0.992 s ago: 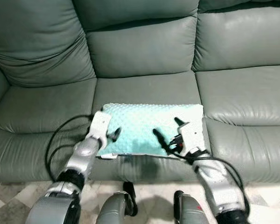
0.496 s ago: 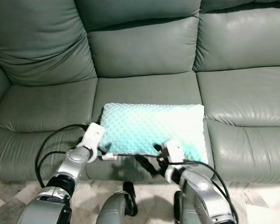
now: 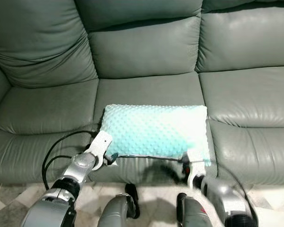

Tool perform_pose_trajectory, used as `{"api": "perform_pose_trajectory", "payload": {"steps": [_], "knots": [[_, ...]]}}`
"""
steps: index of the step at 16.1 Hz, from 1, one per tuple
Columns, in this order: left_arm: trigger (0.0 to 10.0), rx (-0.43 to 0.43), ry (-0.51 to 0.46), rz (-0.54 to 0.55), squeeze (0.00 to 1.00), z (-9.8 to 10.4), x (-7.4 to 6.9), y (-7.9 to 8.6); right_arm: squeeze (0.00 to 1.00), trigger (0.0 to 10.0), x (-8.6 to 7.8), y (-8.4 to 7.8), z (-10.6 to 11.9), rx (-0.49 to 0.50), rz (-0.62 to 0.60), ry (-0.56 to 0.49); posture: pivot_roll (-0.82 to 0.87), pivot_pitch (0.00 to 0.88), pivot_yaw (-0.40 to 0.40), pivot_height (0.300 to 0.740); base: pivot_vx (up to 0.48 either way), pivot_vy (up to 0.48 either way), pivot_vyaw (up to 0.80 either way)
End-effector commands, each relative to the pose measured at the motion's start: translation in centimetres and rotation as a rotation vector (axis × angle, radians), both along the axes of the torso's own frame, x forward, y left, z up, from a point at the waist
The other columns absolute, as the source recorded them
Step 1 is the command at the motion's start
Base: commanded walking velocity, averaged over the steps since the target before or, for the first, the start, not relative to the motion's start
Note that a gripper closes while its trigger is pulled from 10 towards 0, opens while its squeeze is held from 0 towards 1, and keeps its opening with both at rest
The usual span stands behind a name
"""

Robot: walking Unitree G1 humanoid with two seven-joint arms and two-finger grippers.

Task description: Move the pillow to the sofa

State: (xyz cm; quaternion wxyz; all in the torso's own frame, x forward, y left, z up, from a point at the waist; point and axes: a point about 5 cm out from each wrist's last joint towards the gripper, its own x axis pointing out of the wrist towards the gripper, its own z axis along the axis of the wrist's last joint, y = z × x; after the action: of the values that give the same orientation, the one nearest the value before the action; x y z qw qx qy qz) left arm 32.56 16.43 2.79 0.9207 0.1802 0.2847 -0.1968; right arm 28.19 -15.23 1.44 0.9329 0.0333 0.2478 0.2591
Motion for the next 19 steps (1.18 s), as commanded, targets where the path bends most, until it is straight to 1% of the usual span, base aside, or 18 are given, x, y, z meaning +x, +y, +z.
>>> {"api": "perform_pose_trajectory", "payload": {"steps": [1, 2, 3, 4, 7, 8, 10, 11, 12, 13, 14, 16, 19], "knots": [[10.0, 0.004, 0.035, 0.025, 0.00, -0.9, -0.7, 0.4, 0.00, 10.0, -0.7, 0.0, -1.1, -0.002, 0.017, 0.014, -0.12, 0.382, 0.164, 0.740, 0.000, 0.000, 0.00], [10.0, 0.005, 0.033, 0.021, 0.00, -0.9, -0.6, 0.2, 0.00, 10.0, -0.3, 0.0, -0.9, -0.003, 0.020, -0.009, -0.12, 0.384, 0.167, 0.740, 0.000, 0.000, 0.00], [10.0, -0.001, 0.038, 0.013, 0.00, -0.9, -0.6, -0.3, 0.00, 10.0, 0.1, -0.3, -1.0, -0.021, 0.002, -0.001, -0.11, 0.387, 0.164, 0.740, 0.000, 0.000, 0.00], [10.0, -0.003, 0.041, 0.010, 0.00, -0.9, -0.6, -0.5, 0.00, 10.0, 0.1, -0.4, -1.2, -0.029, -0.001, 0.007, -0.11, 0.388, 0.164, 0.740, 0.000, 0.000, 0.00], [10.0, -0.020, 0.045, 0.021, 0.00, -0.9, -0.4, -1.2, 0.00, 10.0, 0.2, -0.8, -1.5, -0.101, -0.033, -0.010, -0.11, 0.391, 0.166, 0.740, 0.000, 0.000, 0.00], [10.0, -0.027, 0.045, 0.031, 0.00, -0.8, -0.3, -1.4, 0.00, 10.0, 0.3, -1.1, -1.6, -0.131, -0.061, -0.023, -0.11, 0.390, 0.167, 0.740, 0.000, 0.000, 0.00], [10.0, -0.039, 0.038, 0.036, 0.00, -0.7, -0.1, -2.4, 0.00, 10.0, 0.5, -1.9, -1.6, -0.177, -0.137, -0.042, -0.11, 0.391, 0.170, 0.740, 0.000, 0.000, 0.00], [10.0, -0.051, 0.033, 0.032, 0.00, -0.5, 0.1, -3.1, 0.00, 10.0, 0.7, -2.3, -1.5, -0.178, -0.193, -0.043, -0.11, 0.391, 0.172, 0.740, 0.000, 0.000, 0.00], [10.0, -0.053, 0.032, 0.031, 0.00, -0.4, 0.1, -3.3, 0.00, 10.0, 0.8, -2.5, -1.5, -0.167, -0.217, -0.041, -0.11, 0.391, 0.172, 0.740, 0.000, 0.000, 0.00], [10.0, -0.059, 0.024, 0.028, 0.00, -0.2, 0.3, -3.9, 0.00, 10.0, 0.9, -2.8, -1.5, -0.185, -0.245, -0.045, -0.11, 0.394, 0.175, 0.740, 0.000, 0.000, 0.00], [10.0, -0.065, 0.020, 0.014, 0.00, 0.0, 0.4, -4.5, 0.00, 10.0, 1.0, -2.9, -1.4, -0.209, -0.263, -0.056, -0.11, 0.395, 0.175, 0.740, 0.000, 0.000, 0.00], [10.0, -0.069, 0.010, -0.002, 0.00, 0.2, 0.6, -5.4, 0.00, 10.0, 1.4, -2.8, -1.0, -0.212, -0.284, -0.092, -0.11, 0.398, 0.178, 0.740, 0.000, 0.000, 0.00], [10.0, -0.068, 0.004, -0.009, 0.00, 0.4, 0.7, -5.7, 0.00, 10.0, 1.7, -2.7, -0.7, -0.216, -0.304, -0.111, -0.12, 0.400, 0.182, 0.740, 0.000, 0.000, 0.00]]}}
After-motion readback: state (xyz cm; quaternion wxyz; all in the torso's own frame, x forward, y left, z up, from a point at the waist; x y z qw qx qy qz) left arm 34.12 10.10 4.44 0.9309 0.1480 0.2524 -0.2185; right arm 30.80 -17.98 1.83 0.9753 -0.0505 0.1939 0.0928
